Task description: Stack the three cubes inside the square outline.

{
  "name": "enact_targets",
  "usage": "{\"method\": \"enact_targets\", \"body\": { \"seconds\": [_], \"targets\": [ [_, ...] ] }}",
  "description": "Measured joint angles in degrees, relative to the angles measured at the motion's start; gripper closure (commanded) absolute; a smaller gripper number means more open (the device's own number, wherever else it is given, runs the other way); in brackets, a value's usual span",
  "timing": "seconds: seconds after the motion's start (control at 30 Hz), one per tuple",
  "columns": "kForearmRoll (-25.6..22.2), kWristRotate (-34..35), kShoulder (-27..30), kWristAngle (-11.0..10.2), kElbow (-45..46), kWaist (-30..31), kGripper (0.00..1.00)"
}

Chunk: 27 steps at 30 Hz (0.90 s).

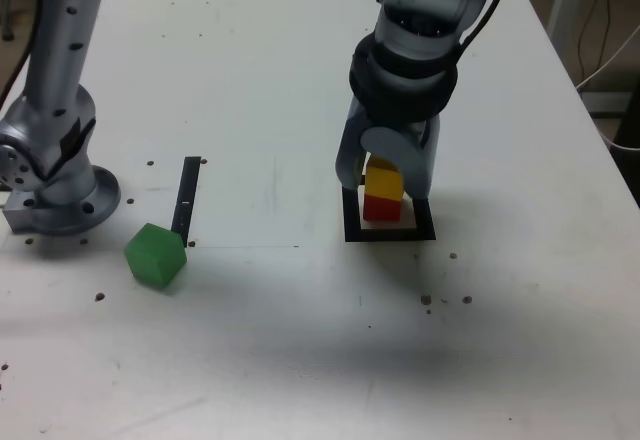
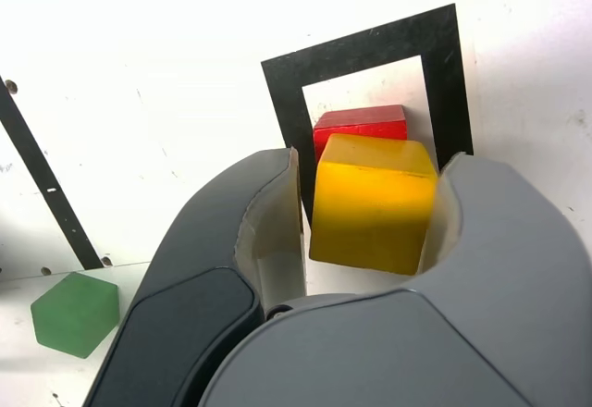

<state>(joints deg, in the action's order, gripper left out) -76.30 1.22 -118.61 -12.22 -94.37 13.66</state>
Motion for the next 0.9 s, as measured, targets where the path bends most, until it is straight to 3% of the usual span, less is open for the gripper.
{"method": "enact_targets", "body": {
  "seconds": [0.1, 0.43, 0.63, 0.73, 0.9],
  "targets": [
    [0.0, 0.2, 0.0, -0.2, 0.1, 0.0, 0.01],
    [-0.6, 0.6, 0.2, -1.4, 0.3, 0.0, 0.01],
    [-1.5, 0.0, 3.8, -1.5, 1.4, 0.0, 0.01],
    [-1.8, -0.9, 7.0, -0.6, 3.1, 0.0, 0.01],
    [-1.9, -1.7, 13.1, 3.1, 8.5, 0.0, 0.01]
  ]
}}
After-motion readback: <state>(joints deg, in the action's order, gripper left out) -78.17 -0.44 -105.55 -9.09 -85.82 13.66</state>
